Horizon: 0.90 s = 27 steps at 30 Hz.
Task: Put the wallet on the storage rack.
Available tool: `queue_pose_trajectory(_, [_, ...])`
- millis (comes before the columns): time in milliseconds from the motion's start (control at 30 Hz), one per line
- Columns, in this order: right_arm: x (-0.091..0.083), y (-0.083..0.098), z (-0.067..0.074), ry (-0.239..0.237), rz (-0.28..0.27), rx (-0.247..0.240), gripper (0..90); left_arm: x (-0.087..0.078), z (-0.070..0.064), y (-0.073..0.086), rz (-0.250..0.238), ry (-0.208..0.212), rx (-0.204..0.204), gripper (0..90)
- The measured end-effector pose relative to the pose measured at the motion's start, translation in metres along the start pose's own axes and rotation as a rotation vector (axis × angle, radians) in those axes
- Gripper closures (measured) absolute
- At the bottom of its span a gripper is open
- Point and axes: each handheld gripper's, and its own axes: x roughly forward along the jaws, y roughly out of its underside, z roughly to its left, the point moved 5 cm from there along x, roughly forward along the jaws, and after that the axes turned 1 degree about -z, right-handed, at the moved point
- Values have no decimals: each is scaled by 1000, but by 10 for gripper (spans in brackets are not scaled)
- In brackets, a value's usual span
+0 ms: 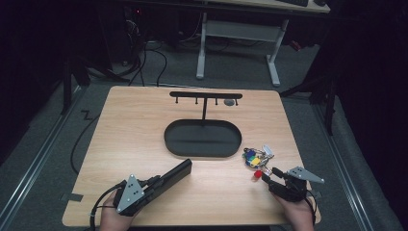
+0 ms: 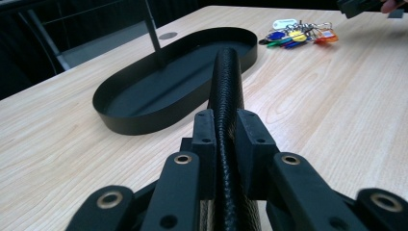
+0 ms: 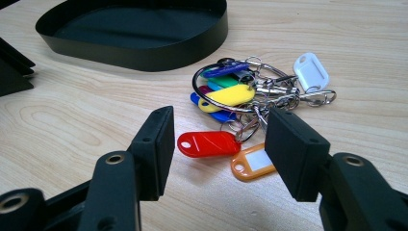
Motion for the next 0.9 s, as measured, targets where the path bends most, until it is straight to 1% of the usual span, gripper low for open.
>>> queue_pose_trajectory(200, [1, 0, 0, -2, 2, -5, 442, -1, 2, 1, 1, -8, -1, 755])
queue_pose_trajectory(333, [1, 0, 0, -4, 2, -6, 442, -1, 3, 3, 8, -11, 1, 707])
queue_pose_trajectory(500, [1, 1, 0, -6, 5, -6, 441, 0, 2, 4, 21, -6, 9, 684])
queue_pose_trajectory(567, [1, 1, 0, -6, 7, -4, 441, 1, 1, 5, 27, 2, 9, 667])
queue_pose_trajectory(600, [1, 1, 0, -6, 7, -4, 441, 1, 2, 4, 25, 1, 16, 651])
queue_pose_trajectory(633, [1, 1, 0, -7, 8, -2, 441, 1, 1, 5, 38, 10, 7, 641])
queue_pose_trajectory(733, [1, 1, 0, -7, 10, -2, 441, 2, 1, 6, 54, 15, 6, 620])
queue_pose_trajectory(800, [1, 1, 0, -7, 10, -1, 440, 1, 2, 6, 73, 10, 5, 617])
queue_pose_trajectory(867, [1, 1, 0, -8, 10, -1, 441, 0, 4, 4, 90, 2, -11, 621])
queue_pose_trajectory(900, [1, 1, 0, -9, 11, -2, 440, 0, 5, 4, 96, 6, -18, 624])
